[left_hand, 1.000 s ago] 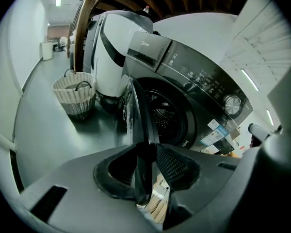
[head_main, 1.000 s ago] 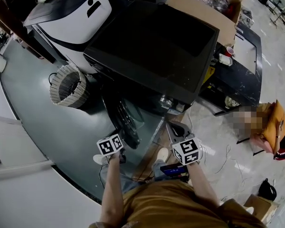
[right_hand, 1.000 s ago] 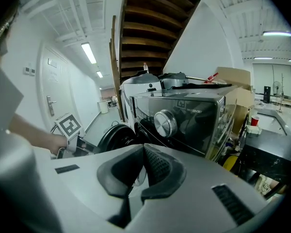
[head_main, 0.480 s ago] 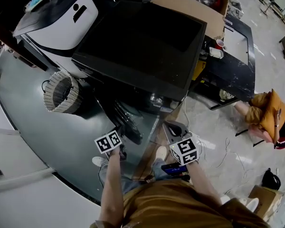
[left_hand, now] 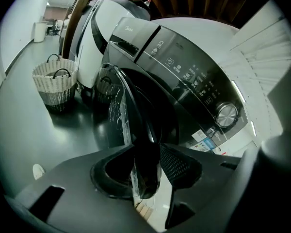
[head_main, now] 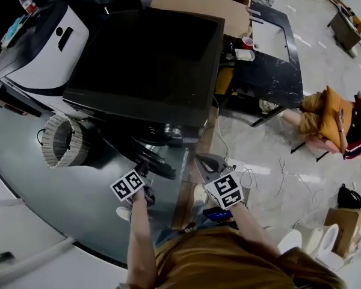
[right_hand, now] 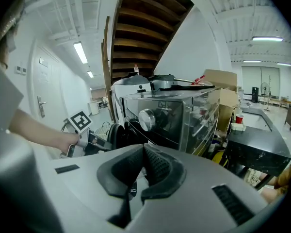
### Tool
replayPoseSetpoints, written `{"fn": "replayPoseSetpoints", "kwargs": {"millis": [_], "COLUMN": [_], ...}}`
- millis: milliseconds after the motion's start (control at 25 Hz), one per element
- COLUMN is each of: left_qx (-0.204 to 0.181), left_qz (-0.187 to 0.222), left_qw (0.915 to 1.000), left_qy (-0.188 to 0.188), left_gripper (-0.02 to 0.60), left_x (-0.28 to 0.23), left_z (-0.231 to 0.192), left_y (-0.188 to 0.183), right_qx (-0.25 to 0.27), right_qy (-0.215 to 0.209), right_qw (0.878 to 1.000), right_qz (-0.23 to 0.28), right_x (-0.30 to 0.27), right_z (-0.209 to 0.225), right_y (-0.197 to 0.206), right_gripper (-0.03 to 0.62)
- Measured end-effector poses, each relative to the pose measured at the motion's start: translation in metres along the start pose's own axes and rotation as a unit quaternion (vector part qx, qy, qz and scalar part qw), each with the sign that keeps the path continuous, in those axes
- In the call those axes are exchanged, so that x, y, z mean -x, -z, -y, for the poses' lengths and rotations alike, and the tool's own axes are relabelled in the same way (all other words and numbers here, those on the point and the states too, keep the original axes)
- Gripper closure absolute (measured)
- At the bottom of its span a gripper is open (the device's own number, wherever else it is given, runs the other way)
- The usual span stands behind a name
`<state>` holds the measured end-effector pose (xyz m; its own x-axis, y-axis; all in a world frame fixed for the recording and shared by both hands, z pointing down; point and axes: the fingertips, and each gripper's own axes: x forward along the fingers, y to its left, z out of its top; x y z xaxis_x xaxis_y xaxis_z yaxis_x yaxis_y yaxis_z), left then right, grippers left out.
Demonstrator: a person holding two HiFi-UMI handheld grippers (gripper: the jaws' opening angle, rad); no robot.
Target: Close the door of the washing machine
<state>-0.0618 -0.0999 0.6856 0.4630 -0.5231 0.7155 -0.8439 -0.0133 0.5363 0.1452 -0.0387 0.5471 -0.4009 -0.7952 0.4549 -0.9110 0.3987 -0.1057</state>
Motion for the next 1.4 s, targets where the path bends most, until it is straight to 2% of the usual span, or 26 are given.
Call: {"fn": "replayPoseSetpoints", "kwargs": {"millis": [560, 720, 1160, 1400], "left_qx": [0.017, 0.02, 0.065, 0.064], "left_qz": [-0.002, 0.005, 0.016, 0.012], "left_qw": [0.998, 0.9976, 0.9953, 0.9953], "left_qy": [0.06, 0.066, 0.069, 0.072], "left_gripper": [0.399, 0.399, 0.4, 0.399], "left_x": [-0.04, -0.052, -0.066, -0.067], "left_z": [0.042, 0.053, 0.063, 0.063], "left_y": [-0.022, -0.029, -0.04, -0.038], "right_qx": [-0.012, -0.013, -0.021, -0.02], "right_qy": [0.032, 0.038, 0.047, 0.058], "right_qw": [0.999, 0.999, 0.999, 0.998], "right_qz": [0.004, 0.0, -0.002, 0.005], "right_x": [0.011, 0.014, 0.022, 0.025], "right_z": [0.024, 0.03, 0.044, 0.048], "right_y": [-0.003, 0.0, 0.006, 0.001], "right_gripper": [0.582, 0.582, 0.582, 0.582]}}
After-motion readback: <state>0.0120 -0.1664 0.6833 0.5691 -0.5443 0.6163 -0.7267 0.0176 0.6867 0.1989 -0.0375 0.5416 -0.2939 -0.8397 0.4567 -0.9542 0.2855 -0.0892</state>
